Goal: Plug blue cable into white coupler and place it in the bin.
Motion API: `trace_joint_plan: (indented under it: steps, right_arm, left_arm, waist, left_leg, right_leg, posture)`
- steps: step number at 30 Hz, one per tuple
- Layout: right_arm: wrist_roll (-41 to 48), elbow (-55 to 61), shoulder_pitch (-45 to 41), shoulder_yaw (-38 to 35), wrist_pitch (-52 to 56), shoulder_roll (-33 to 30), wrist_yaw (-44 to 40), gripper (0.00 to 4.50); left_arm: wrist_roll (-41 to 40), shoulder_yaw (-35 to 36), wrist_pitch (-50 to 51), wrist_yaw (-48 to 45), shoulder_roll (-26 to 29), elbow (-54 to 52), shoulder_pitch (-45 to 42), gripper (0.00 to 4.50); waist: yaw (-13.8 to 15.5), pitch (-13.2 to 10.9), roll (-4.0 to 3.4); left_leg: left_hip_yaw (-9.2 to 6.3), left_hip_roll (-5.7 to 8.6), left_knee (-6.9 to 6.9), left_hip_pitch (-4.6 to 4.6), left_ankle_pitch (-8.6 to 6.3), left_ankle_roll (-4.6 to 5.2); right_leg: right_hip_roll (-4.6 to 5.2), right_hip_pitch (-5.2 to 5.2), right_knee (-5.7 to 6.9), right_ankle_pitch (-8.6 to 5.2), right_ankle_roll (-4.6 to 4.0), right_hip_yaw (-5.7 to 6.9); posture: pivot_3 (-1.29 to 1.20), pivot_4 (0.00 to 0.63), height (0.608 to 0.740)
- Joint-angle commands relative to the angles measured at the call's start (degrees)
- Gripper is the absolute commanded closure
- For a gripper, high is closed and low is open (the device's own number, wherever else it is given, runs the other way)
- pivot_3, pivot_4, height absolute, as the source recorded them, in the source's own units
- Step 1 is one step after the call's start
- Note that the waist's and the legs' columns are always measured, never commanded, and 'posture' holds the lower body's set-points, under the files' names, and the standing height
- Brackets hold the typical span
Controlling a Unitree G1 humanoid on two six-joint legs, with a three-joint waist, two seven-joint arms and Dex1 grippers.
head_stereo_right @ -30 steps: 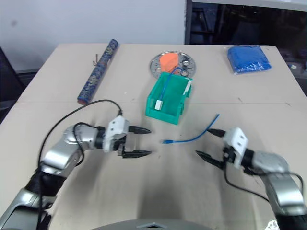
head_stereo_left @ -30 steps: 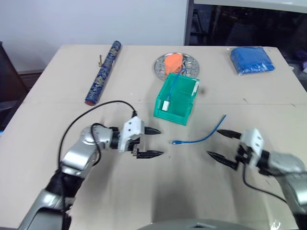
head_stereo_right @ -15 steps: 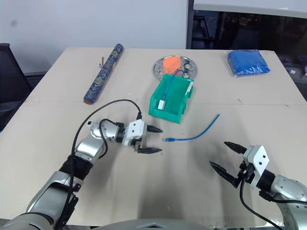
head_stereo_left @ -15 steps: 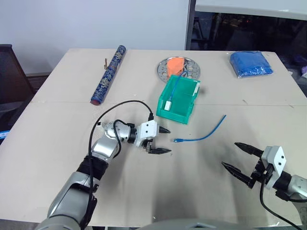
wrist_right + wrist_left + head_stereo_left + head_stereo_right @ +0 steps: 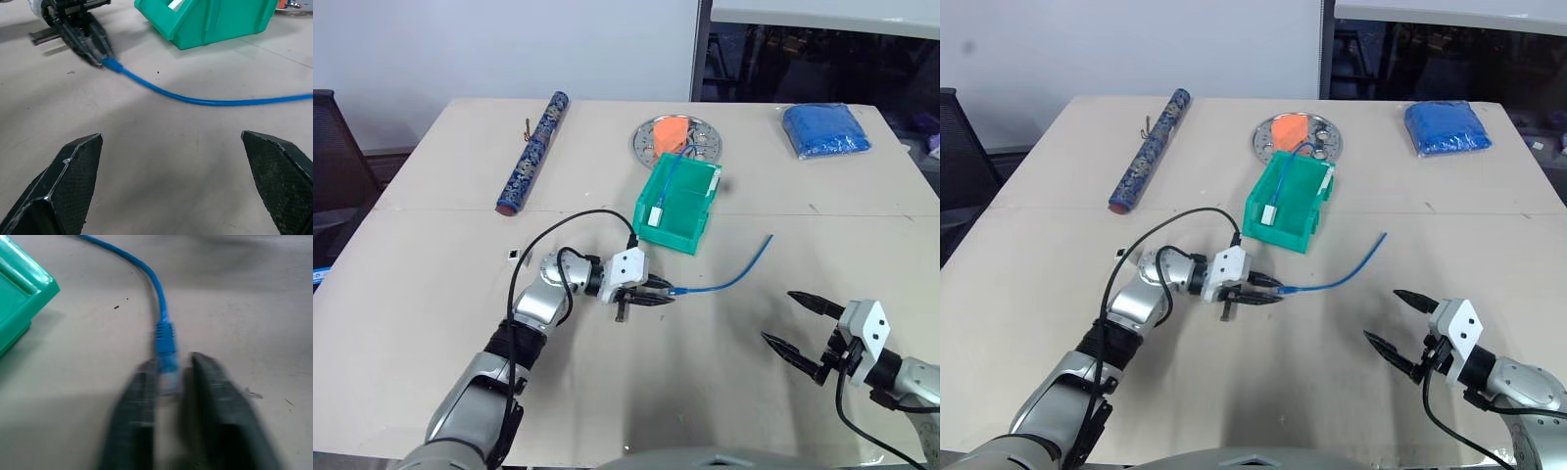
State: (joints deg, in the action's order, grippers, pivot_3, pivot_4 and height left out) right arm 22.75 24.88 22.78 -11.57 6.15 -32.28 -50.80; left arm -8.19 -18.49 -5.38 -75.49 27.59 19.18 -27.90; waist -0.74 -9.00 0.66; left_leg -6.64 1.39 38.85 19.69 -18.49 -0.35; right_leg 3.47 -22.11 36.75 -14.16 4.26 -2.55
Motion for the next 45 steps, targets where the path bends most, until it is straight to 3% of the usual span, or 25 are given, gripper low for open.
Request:
trace_joint_plan:
  steps: [1, 3, 7, 12, 22, 25, 33, 37, 39, 43, 45]
  right_arm:
    - [1.8, 1.8, -0.4, 1.0, 0.4, 0.2, 0.1, 0.00]
    - [5.1, 4.1, 0.6, 2.6, 3.6, 0.8, 0.2, 0.00]
    - [15.9, 9.7, 2.8, 5.7, 14.9, 1.4, 2.2, 0.00]
    - [24.1, 11.0, -4.3, 9.7, 21.5, 7.5, 9.3, 0.00]
    - [35.2, 7.0, -18.5, 9.1, 25.3, 18.0, 17.8, 0.00]
    - [36.4, 7.3, -19.1, 9.1, 25.5, 18.3, 18.6, 0.72]
    - [37.5, 7.3, -20.1, 9.6, 25.0, 19.1, 19.8, 4.48]
    - [37.4, 7.1, -20.8, 9.4, 24.6, 19.6, 20.4, 4.48]
    - [37.5, 6.8, -21.0, 9.3, 24.8, 19.4, 20.4, 4.50]
    - [37.9, 5.4, -21.7, 8.1, 24.8, 19.0, 20.1, 4.50]
    - [38.4, 4.3, -22.1, 6.8, 25.0, 18.6, 20.1, 4.50]
  left_arm:
    - [-1.0, -0.6, 2.1, -3.1, 0.8, -0.4, 1.7, 4.50]
    - [-3.9, 0.7, 6.3, -3.3, 0.3, -2.3, 2.0, 4.50]
    - [-15.7, 5.5, 25.0, -0.4, -2.2, -10.3, 2.2, 4.50]
    - [-30.2, 11.0, 44.2, 3.6, -4.7, -19.8, 1.8, 4.50]
    - [-38.2, 14.5, 52.1, 10.5, -9.0, -24.8, 2.8, 4.50]
    - [-39.5, 15.5, 52.5, 12.7, -10.6, -25.1, 3.1, 4.50]
    - [-39.5, 14.2, 52.9, 13.2, -10.7, -25.4, 3.8, 4.50]
    - [-39.4, 13.1, 54.1, 11.8, -9.1, -25.4, 4.0, 4.50]
    - [-38.5, 13.2, 52.5, 12.3, -9.3, -25.5, 4.1, 3.49]
    - [-38.0, 14.6, 50.9, 15.7, -8.5, -29.9, 5.4, 2.00]
    - [-37.9, 16.3, 49.9, 18.6, -7.6, -35.3, 7.8, 0.90]
  waist:
    - [0.0, 0.0, 0.00]
    - [-0.1, 0.0, -0.01]
    - [0.0, -0.1, -0.04]
    - [-0.3, -0.2, 0.02]
    - [0.0, -0.2, -0.02]
    - [0.0, -0.2, -0.02]
    - [-0.1, -0.2, -0.02]
    - [-0.2, -0.2, -0.03]
    - [-0.2, -0.2, -0.03]
    - [-0.2, -0.2, -0.02]
    - [-0.2, -0.2, -0.02]
  left_leg:
    - [0.01, 0.00, 0.00, 0.00, 0.00, 0.00]
    - [-0.01, 0.00, -0.01, 0.00, 0.00, 0.00]
    - [-0.18, -0.01, -0.01, 0.08, 0.00, 0.00]
    - [-0.43, -0.01, 0.00, 0.10, 0.00, 0.01]
    - [-0.50, 0.01, -0.02, 0.13, 0.04, -0.08]
    - [-0.43, 0.04, -0.09, 0.31, 0.16, -0.31]
    - [-0.36, 0.06, -0.25, 0.30, 0.16, -0.30]
    - [-0.33, 0.06, -0.26, 0.28, 0.14, -0.26]
    - [-0.33, 0.05, -0.26, 0.28, 0.16, -0.29]
    - [-0.31, 0.06, -0.28, 0.29, 0.17, -0.31]
    - [-0.33, 0.05, -0.38, 0.28, 0.18, -0.33]
  right_leg:
    - [0.00, 0.00, 0.00, 0.00, 0.00, 0.00]
    - [0.00, 0.00, 0.00, 0.00, -0.01, 0.00]
    - [0.00, -0.04, 0.00, -0.01, -0.01, 0.07]
    - [0.05, -0.07, -0.01, 0.00, 0.00, 0.07]
    - [0.02, -0.16, 0.00, 0.00, -0.02, 0.08]
    - [0.07, -0.40, -0.04, 0.00, -0.02, 0.02]
    - [0.10, -0.50, -0.03, 0.00, -0.02, -0.01]
    - [0.09, -0.49, -0.02, 0.01, -0.02, -0.02]
    - [0.08, -0.50, -0.02, 0.01, -0.02, -0.02]
    - [0.09, -0.50, -0.06, 0.01, -0.02, -0.05]
    - [0.10, -0.53, -0.08, 0.00, -0.02, -0.05]
  posture:
    - [0.00, 0.150, 0.740]
    - [0.00, 0.150, 0.740]
    - [0.00, 0.150, 0.740]
    - [0.00, 0.150, 0.740]
    - [0.00, 0.150, 0.740]
    - [0.00, 0.150, 0.740]
    - [0.00, 0.150, 0.740]
    - [0.00, 0.150, 0.740]
    - [0.00, 0.150, 0.740]
    - [0.00, 0.150, 0.740]
    - [0.00, 0.150, 0.740]
